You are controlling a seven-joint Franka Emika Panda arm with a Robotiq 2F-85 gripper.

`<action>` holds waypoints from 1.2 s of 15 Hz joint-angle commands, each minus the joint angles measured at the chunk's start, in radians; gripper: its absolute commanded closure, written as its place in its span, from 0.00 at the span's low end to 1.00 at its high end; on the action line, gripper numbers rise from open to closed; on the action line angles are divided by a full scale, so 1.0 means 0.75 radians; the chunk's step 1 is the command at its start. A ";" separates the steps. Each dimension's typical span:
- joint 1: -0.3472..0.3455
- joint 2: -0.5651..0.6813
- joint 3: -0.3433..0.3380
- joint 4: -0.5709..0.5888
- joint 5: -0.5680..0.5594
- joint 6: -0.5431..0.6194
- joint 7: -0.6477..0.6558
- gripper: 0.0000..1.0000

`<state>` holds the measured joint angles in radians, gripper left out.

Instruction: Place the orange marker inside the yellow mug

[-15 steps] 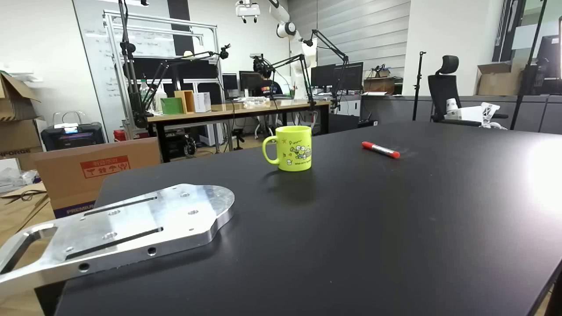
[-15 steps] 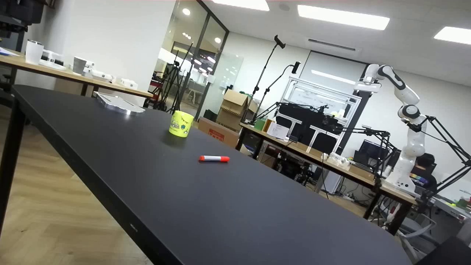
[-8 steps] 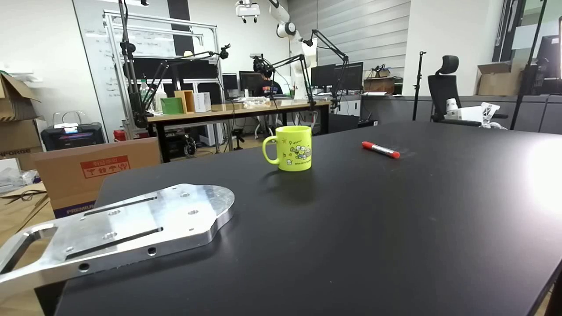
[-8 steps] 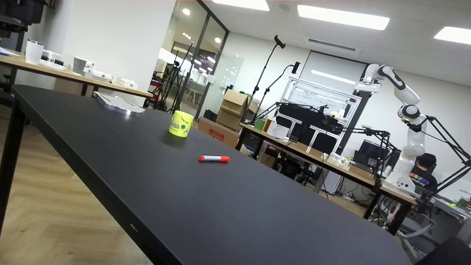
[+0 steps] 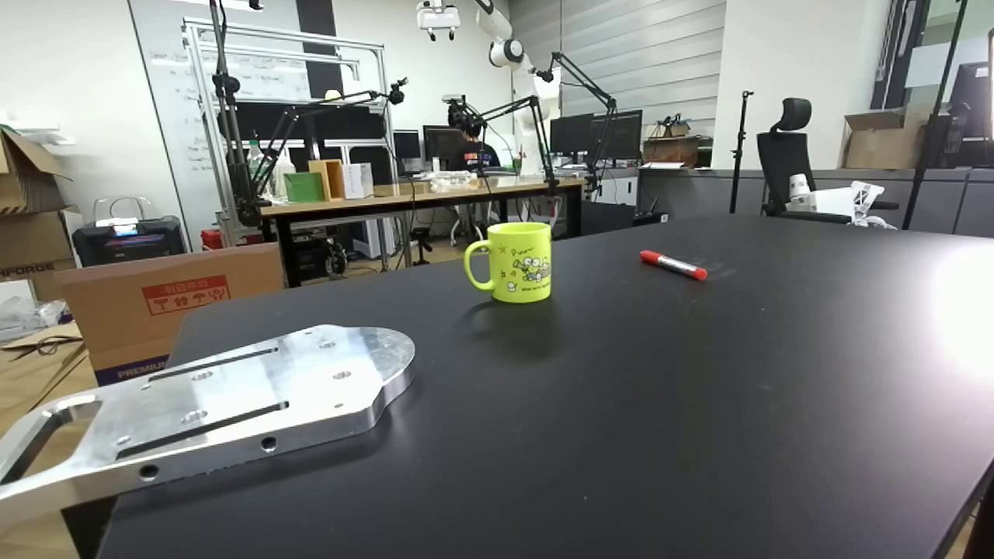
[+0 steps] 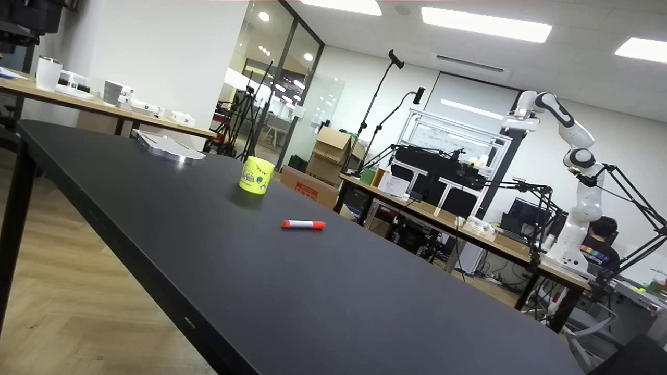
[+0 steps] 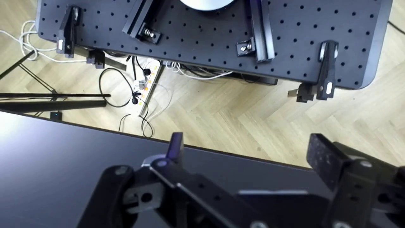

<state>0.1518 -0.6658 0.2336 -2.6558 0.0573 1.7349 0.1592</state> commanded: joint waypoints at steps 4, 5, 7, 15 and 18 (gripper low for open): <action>-0.160 0.175 -0.211 0.091 -0.199 0.331 -0.199 0.00; -0.191 0.218 -0.247 0.123 -0.233 0.383 -0.233 0.00; -0.235 0.300 -0.305 0.184 -0.264 0.503 -0.271 0.00; -0.288 0.622 -0.387 0.439 -0.001 0.919 -0.090 0.00; -0.294 0.721 -0.360 0.530 0.014 0.940 0.029 0.00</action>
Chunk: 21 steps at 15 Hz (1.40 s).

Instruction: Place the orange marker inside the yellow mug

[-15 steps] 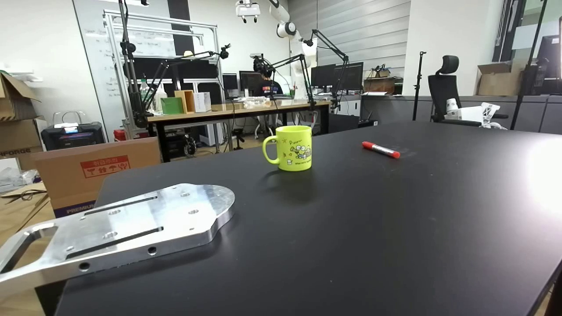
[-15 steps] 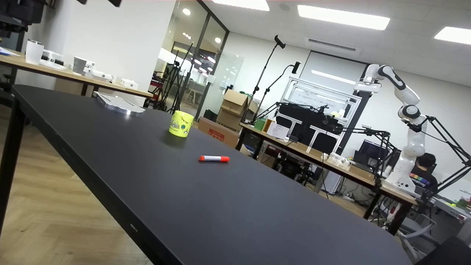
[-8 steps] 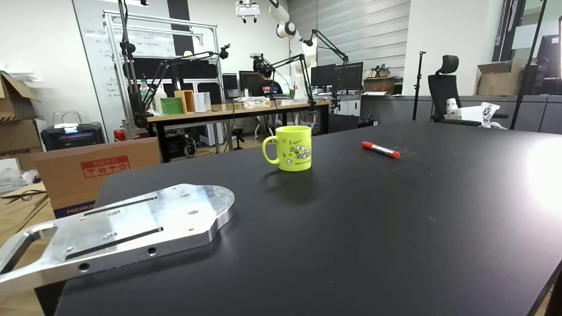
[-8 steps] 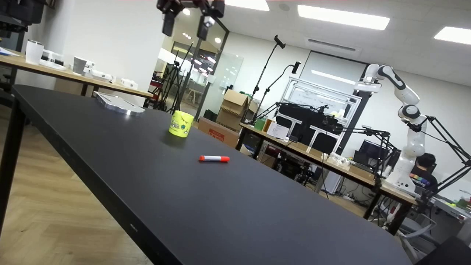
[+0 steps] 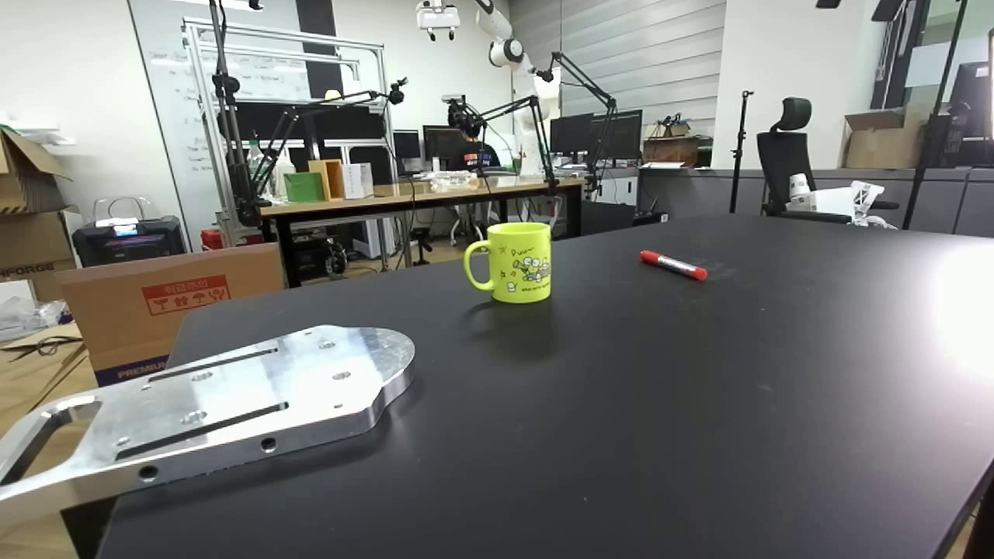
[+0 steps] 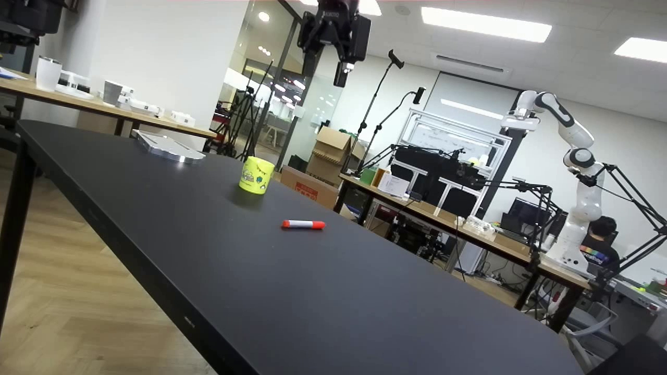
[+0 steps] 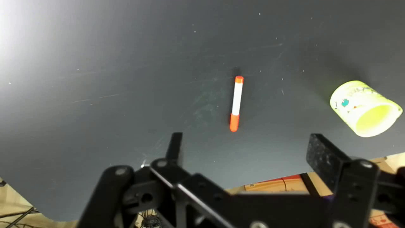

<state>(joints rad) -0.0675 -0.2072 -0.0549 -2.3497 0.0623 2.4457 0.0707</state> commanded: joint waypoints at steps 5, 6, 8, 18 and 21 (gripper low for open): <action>0.006 0.120 0.023 0.110 -0.002 -0.015 0.121 0.00; 0.006 0.124 0.023 0.114 -0.002 -0.016 0.122 0.00; 0.006 0.125 0.023 0.115 -0.002 -0.016 0.124 0.00; 0.006 0.130 0.023 0.099 0.003 0.072 0.124 0.00; 0.002 0.136 0.025 0.092 -0.023 0.130 0.134 0.00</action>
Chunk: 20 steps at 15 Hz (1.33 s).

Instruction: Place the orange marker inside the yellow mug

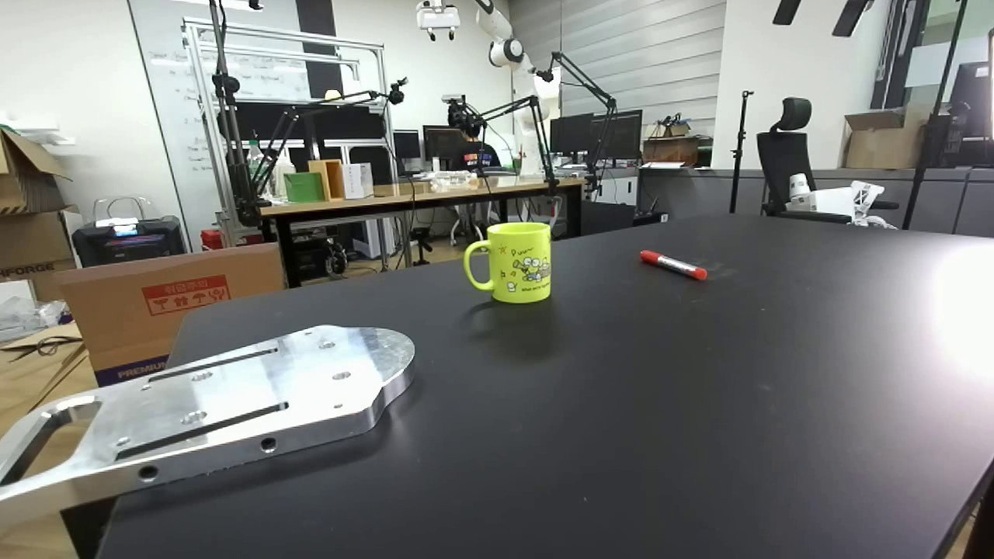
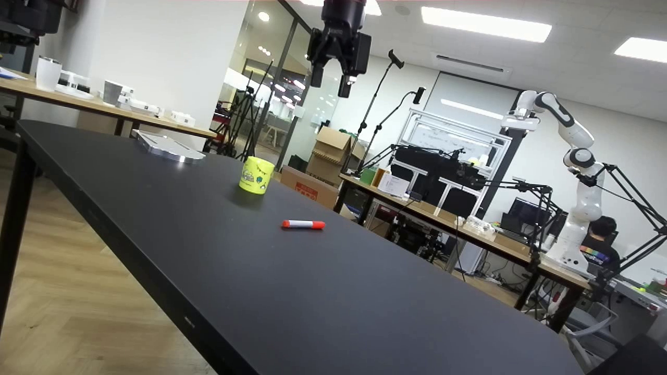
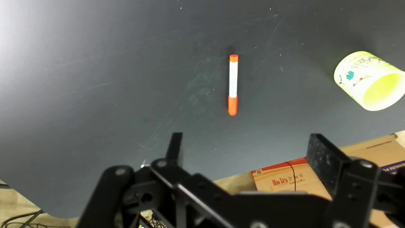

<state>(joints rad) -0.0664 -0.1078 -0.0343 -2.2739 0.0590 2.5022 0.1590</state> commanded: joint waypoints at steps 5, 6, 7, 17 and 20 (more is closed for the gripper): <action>-0.001 0.237 -0.010 0.267 -0.027 0.005 0.025 0.00; 0.003 0.296 -0.008 0.333 -0.032 0.000 0.036 0.00; 0.007 0.356 -0.010 0.397 -0.037 0.001 0.043 0.00; 0.052 0.816 -0.024 0.910 -0.030 -0.180 0.048 0.00; 0.036 0.863 -0.002 0.895 0.033 -0.182 0.023 0.00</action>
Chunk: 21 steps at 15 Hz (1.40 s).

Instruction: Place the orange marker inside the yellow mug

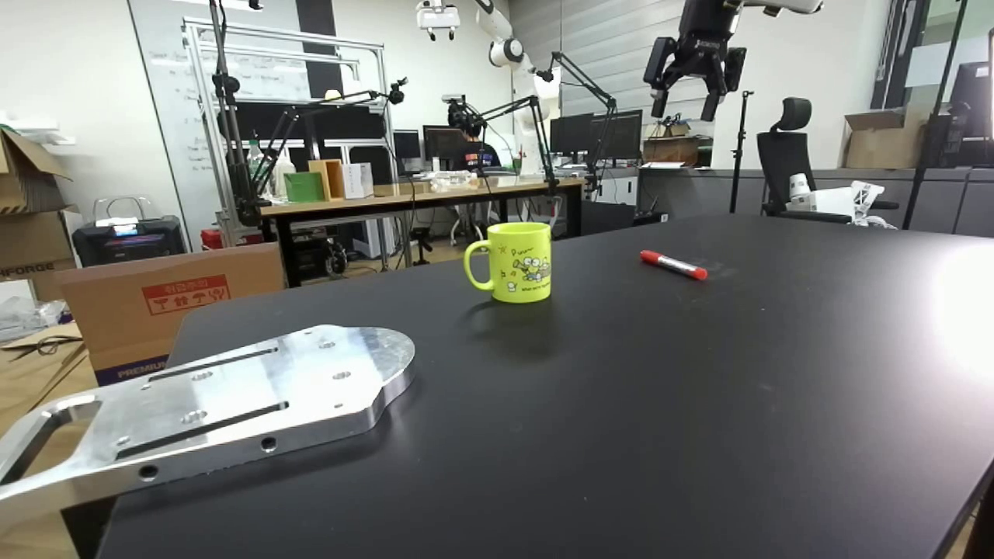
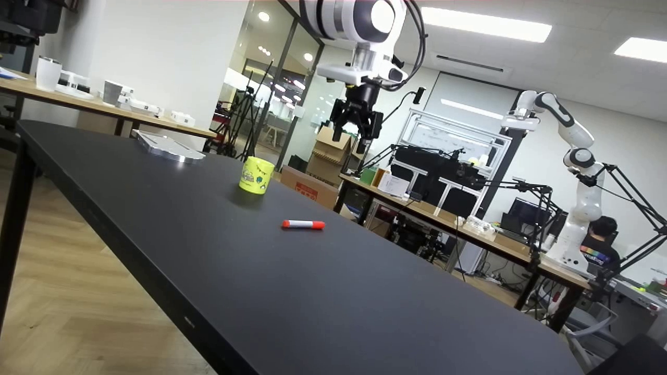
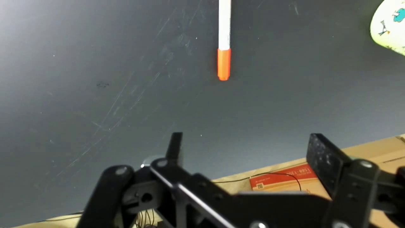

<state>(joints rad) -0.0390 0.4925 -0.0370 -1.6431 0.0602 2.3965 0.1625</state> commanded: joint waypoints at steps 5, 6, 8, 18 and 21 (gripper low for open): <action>-0.007 0.084 0.003 -0.045 0.073 0.011 0.022 0.00; -0.007 0.084 0.002 -0.065 0.083 0.019 0.025 0.00; -0.002 0.081 -0.001 -0.125 0.081 0.086 0.017 0.00; 0.019 0.131 -0.001 -0.188 0.051 0.163 -0.007 0.00; 0.020 0.131 -0.001 -0.188 0.051 0.160 -0.007 0.00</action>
<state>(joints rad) -0.0248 0.5909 -0.0369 -1.7857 0.0976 2.5181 0.1578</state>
